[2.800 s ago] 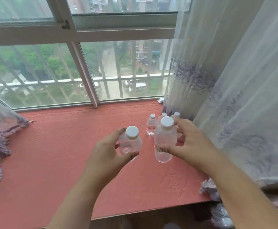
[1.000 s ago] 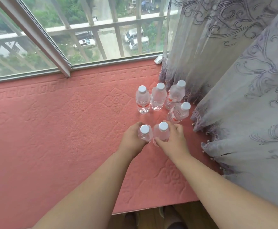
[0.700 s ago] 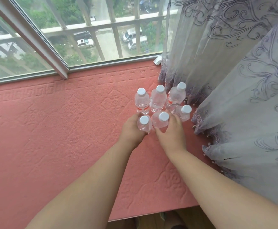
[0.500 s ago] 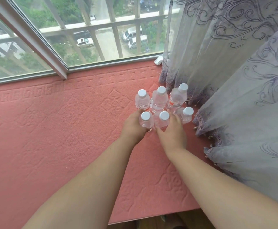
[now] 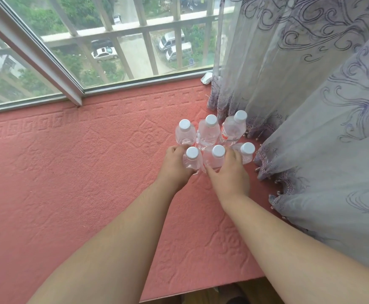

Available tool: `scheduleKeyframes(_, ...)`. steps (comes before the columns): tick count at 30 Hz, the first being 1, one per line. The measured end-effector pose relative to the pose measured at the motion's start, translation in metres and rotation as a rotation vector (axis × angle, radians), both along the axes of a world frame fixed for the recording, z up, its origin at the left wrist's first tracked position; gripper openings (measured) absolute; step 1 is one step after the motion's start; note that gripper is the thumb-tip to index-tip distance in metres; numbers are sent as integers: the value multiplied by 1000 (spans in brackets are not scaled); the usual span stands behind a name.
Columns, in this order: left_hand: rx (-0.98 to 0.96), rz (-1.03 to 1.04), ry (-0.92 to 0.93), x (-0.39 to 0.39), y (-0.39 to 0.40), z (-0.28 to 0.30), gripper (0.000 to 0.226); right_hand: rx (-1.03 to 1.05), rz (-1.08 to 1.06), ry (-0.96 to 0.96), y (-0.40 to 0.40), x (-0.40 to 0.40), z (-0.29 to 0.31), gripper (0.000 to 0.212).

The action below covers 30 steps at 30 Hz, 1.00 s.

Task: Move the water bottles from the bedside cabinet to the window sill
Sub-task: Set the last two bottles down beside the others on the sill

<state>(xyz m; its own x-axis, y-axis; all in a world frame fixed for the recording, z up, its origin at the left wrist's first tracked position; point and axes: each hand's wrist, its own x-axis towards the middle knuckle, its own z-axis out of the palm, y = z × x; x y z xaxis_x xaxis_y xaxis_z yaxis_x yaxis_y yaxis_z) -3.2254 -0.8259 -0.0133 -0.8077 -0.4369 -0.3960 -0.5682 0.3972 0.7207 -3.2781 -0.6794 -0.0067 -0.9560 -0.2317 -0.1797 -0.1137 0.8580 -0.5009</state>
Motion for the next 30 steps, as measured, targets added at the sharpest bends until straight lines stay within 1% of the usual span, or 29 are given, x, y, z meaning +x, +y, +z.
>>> scheduleKeyframes(6,-10,-22,-23,2,2,0,79,-11,-20,-2,0,-4,3,59)
scheduleKeyframes(8,-2,-21,-28,1,3,0,78,-23,-10,-11,0,-2,3,64)
scheduleKeyframes(11,-26,-25,-22,1,5,1,79,-39,7,-35,3,2,2,77)
scheduleKeyframes(14,-35,15,2,3,7,2,87,-61,7,-37,6,5,4,78)
scheduleKeyframes(18,-65,13,-9,7,8,4,75,-76,28,-31,9,7,8,75)
scheduleKeyframes(22,-103,-16,-30,7,9,10,70,-96,27,-42,12,9,12,73)
scheduleKeyframes(25,-108,-22,-29,8,10,11,72,-114,23,-43,14,10,17,73)
scheduleKeyframes(30,-139,-38,-48,10,14,24,78,-151,10,-54,25,11,27,80)
